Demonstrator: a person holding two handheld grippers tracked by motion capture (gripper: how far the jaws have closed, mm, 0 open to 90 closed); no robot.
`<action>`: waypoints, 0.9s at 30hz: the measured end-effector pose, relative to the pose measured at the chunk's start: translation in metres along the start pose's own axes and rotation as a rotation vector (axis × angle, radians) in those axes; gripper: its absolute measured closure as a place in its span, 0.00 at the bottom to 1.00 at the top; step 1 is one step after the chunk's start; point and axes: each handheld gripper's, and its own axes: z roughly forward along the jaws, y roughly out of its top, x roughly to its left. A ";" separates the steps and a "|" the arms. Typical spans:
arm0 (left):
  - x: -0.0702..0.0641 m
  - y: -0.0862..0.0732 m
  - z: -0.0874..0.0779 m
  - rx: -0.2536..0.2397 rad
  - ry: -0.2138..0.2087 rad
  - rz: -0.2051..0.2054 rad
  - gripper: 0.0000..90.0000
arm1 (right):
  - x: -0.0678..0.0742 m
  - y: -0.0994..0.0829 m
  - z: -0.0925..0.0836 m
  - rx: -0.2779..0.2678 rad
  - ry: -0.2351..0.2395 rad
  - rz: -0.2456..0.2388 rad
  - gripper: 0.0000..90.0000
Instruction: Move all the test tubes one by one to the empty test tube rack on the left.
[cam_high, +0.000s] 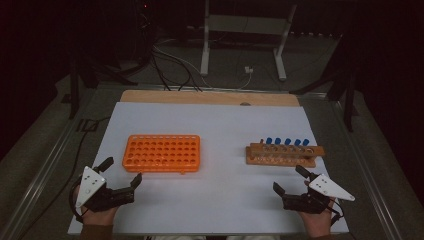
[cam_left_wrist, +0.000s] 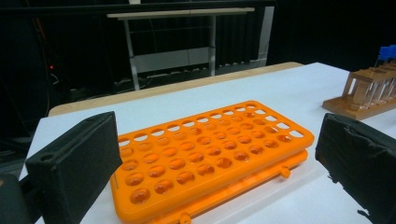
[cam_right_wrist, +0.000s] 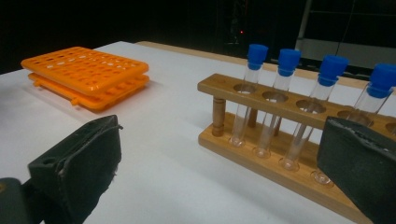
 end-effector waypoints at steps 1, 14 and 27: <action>0.000 0.000 0.000 0.002 0.002 0.001 0.01 | 0.000 0.003 0.000 0.003 -0.003 -0.006 0.00; -0.001 -0.001 0.001 0.002 0.004 0.002 0.01 | -0.009 0.032 -0.001 -0.003 -0.028 -0.024 0.00; -0.001 -0.002 0.002 0.000 0.014 -0.004 0.01 | -0.038 0.044 0.003 0.022 -0.082 -0.017 0.00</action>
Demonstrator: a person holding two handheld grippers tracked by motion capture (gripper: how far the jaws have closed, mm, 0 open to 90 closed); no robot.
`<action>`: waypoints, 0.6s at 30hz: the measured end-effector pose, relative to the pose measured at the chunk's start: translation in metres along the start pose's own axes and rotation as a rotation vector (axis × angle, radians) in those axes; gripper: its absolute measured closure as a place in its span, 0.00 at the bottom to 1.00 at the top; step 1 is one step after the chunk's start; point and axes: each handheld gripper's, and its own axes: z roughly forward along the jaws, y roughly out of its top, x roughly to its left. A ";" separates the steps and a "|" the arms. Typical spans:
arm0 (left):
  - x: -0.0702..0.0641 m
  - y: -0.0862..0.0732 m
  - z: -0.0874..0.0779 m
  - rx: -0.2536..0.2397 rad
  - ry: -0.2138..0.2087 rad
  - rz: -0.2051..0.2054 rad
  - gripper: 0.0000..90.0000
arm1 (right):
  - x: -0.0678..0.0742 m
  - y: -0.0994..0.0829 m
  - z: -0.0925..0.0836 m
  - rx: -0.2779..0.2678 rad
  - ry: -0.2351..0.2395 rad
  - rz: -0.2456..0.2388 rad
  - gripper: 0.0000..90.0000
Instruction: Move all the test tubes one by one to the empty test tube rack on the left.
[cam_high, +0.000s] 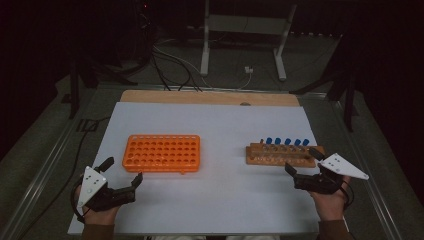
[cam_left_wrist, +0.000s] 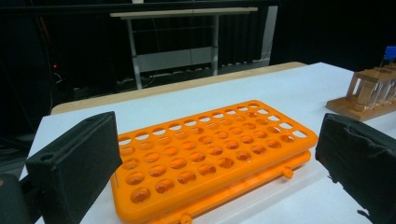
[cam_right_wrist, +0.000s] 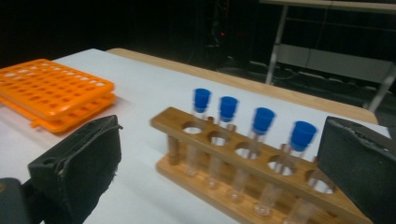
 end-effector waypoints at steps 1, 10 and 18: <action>0.000 0.000 0.000 0.001 0.001 0.000 0.01 | 0.000 0.000 0.000 0.000 0.000 0.000 0.00; 0.000 -0.001 0.001 0.005 0.002 0.000 0.01 | -0.025 0.000 0.009 0.029 -0.051 0.064 0.00; -0.001 -0.001 0.002 0.010 0.000 0.002 0.01 | -0.043 -0.004 0.016 0.044 -0.069 0.107 0.03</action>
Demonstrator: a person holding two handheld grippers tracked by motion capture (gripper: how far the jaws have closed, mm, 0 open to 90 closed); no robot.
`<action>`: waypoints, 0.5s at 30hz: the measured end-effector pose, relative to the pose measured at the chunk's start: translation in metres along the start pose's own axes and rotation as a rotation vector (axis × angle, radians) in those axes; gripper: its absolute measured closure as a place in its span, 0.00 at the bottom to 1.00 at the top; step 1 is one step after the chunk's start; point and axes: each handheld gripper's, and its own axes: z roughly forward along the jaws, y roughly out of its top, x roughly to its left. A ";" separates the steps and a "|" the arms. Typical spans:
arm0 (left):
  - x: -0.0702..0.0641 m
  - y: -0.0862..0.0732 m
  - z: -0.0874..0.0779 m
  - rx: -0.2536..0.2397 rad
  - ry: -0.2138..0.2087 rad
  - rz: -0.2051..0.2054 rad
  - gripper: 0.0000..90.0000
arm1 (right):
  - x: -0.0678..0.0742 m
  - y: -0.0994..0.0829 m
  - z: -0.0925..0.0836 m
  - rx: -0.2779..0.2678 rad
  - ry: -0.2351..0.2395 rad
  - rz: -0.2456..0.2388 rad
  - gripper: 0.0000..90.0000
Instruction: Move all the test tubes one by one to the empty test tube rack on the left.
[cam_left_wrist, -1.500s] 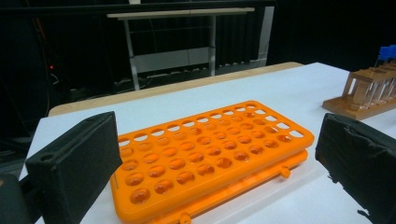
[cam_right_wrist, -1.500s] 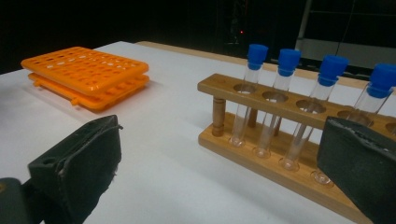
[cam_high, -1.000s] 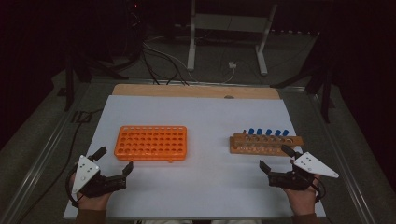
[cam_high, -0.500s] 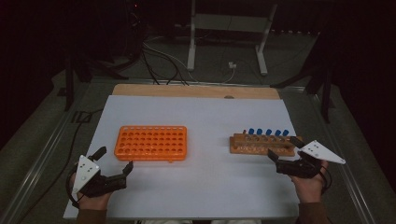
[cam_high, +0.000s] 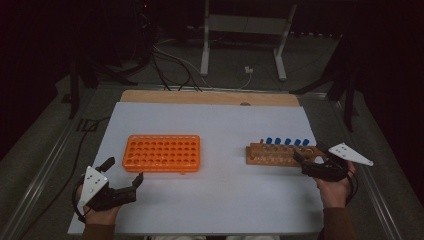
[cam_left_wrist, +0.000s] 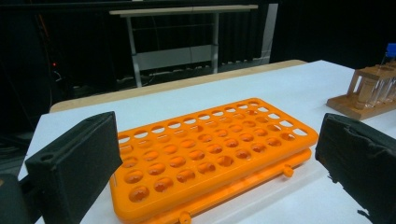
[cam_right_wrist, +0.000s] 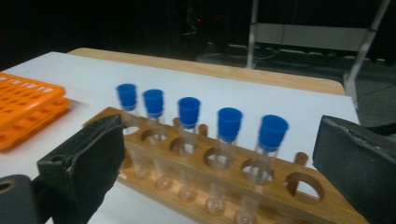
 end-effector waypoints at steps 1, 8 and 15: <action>0.000 0.000 0.000 0.000 0.000 0.000 0.01 | -0.001 0.000 0.001 0.002 0.000 0.003 0.05; 0.001 0.000 0.000 -0.004 0.001 -0.006 0.01 | -0.012 -0.002 0.008 0.020 -0.011 0.028 0.20; 0.001 0.000 0.000 -0.005 0.002 -0.007 0.01 | -0.017 -0.005 0.011 0.040 -0.045 0.028 0.50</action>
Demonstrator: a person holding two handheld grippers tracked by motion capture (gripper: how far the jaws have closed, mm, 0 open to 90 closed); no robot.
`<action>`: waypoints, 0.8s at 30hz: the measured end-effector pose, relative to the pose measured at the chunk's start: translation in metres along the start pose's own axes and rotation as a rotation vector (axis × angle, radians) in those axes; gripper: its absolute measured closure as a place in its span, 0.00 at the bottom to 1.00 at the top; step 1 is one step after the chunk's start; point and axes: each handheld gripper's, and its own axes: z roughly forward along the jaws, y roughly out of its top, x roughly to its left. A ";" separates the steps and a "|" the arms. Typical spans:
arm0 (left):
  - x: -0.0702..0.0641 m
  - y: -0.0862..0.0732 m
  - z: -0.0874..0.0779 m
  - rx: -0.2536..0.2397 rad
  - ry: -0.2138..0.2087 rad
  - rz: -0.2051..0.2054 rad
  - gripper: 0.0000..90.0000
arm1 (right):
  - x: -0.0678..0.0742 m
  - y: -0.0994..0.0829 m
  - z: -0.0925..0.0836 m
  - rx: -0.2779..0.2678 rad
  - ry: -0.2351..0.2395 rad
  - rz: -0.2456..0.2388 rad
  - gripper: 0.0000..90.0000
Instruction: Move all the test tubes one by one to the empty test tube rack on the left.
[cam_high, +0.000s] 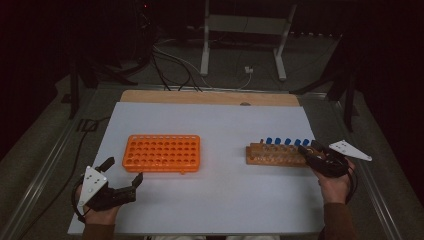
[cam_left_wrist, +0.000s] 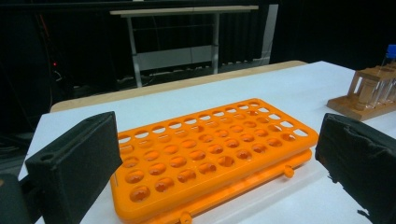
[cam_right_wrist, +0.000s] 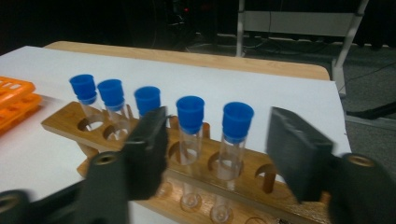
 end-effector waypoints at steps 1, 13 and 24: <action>0.000 0.000 0.000 0.000 0.000 -0.001 0.01 | -0.002 -0.002 0.001 0.003 0.001 -0.001 0.59; 0.000 0.000 0.000 0.002 0.000 0.000 0.01 | -0.006 -0.008 0.017 0.056 -0.030 -0.002 0.75; 0.001 0.000 0.000 0.002 0.001 -0.001 0.01 | -0.001 -0.010 0.022 0.041 -0.056 -0.010 0.84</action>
